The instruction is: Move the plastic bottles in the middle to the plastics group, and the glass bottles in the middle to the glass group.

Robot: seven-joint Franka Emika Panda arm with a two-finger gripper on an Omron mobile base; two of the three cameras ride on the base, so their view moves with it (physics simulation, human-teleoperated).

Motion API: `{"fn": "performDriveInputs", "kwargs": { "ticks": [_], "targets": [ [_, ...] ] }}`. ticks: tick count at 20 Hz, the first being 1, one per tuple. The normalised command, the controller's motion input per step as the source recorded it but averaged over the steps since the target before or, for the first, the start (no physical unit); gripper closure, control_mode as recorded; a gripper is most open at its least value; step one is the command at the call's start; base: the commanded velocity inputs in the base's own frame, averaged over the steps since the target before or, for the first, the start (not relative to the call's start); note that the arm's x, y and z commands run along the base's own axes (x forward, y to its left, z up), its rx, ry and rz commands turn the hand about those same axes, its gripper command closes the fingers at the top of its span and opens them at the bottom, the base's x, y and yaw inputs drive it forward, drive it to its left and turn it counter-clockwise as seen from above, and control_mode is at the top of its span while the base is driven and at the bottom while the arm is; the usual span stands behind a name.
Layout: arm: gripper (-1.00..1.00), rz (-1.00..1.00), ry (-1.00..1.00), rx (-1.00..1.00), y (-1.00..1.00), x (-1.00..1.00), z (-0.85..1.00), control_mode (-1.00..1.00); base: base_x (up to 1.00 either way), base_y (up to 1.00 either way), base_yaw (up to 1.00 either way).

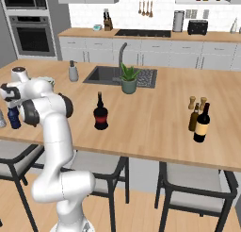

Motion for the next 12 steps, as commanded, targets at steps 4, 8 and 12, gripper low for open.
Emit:
{"fn": "performDriveInputs", "kwargs": {
  "ticks": [4, 8, 12],
  "targets": [
    [-1.00, 0.00, 0.00, 0.00, 0.00, 0.00, 0.02, -1.00, 0.00, 0.00, 0.00],
    [-1.00, 0.00, 0.00, -0.01, 0.00, 0.00, 0.04, -1.00, 0.00, 0.00, 0.00],
    [-1.00, 0.00, 0.00, -0.04, 0.00, 0.00, 0.17, -1.00, 0.00, 0.00, 0.00]
  ]
}}
